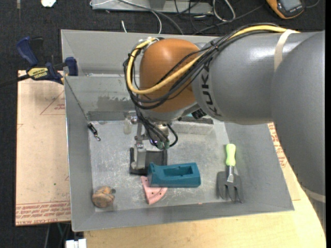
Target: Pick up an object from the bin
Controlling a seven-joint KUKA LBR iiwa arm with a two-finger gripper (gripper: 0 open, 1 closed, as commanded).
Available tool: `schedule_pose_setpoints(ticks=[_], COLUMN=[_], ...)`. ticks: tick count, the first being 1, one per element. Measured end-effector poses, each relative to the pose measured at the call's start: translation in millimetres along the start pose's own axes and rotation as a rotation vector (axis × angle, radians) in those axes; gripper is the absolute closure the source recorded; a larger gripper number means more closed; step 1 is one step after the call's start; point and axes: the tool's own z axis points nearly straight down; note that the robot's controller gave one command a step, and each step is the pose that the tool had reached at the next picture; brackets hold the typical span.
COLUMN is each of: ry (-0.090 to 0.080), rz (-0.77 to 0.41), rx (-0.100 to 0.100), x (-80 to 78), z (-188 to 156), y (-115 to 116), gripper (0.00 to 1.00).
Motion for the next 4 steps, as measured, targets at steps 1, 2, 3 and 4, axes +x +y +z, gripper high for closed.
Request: schedule_pose_setpoints(ticks=[1, 2, 3, 4], ry=[-0.001, -0.003, -0.009, -0.006], rz=[-0.278, -0.380, -0.041, -0.260], rx=[0.000, -0.001, -0.005, -0.003], x=[-16.3, -8.5, -10.6, -5.0], z=[-4, 15, 13, 70], y=[-12, -46, -74, -68], gripper=[0.00, 0.00, 0.00, 0.00])
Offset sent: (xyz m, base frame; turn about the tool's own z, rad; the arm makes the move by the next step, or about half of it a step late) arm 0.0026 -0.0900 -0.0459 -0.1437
